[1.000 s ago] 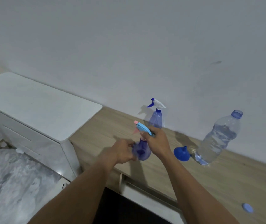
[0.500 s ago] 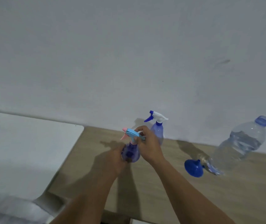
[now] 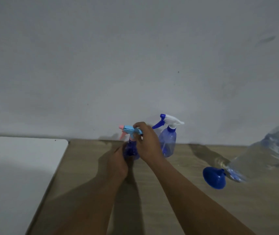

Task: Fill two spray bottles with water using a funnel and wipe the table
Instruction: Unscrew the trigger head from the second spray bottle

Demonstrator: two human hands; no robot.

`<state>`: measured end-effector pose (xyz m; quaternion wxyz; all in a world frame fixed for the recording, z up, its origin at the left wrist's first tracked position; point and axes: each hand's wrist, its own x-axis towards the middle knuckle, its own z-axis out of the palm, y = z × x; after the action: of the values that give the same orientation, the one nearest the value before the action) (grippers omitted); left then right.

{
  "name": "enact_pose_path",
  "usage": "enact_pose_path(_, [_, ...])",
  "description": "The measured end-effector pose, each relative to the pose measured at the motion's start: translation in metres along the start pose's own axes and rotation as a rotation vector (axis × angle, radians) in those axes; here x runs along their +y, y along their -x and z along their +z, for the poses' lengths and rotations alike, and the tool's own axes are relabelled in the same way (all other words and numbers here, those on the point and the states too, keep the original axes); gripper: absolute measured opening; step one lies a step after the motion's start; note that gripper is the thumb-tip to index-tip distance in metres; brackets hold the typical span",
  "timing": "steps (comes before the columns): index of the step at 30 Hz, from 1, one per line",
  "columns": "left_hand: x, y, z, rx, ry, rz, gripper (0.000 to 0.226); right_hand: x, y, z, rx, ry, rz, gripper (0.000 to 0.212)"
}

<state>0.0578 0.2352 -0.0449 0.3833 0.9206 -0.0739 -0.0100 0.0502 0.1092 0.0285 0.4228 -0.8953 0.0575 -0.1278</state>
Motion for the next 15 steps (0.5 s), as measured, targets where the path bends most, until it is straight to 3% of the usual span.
enact_pose_path(5, [-0.008,-0.013,0.001,0.018,-0.073,-0.025,0.05,-0.002,-0.004,0.003,-0.031,0.102,-0.006,0.044])
enact_pose_path(10, [-0.005,-0.014,0.0,0.021,-0.038,-0.037,0.045,-0.011,0.008,-0.017,-0.03,0.263,0.001,0.051])
enact_pose_path(13, [0.002,-0.003,0.01,0.218,-0.064,-0.002,0.032,-0.019,0.014,-0.038,0.05,0.34,-0.076,0.044])
enact_pose_path(15, [0.015,0.01,0.02,0.283,-0.038,-0.106,0.033,-0.02,0.014,-0.053,0.177,0.347,-0.188,0.04])
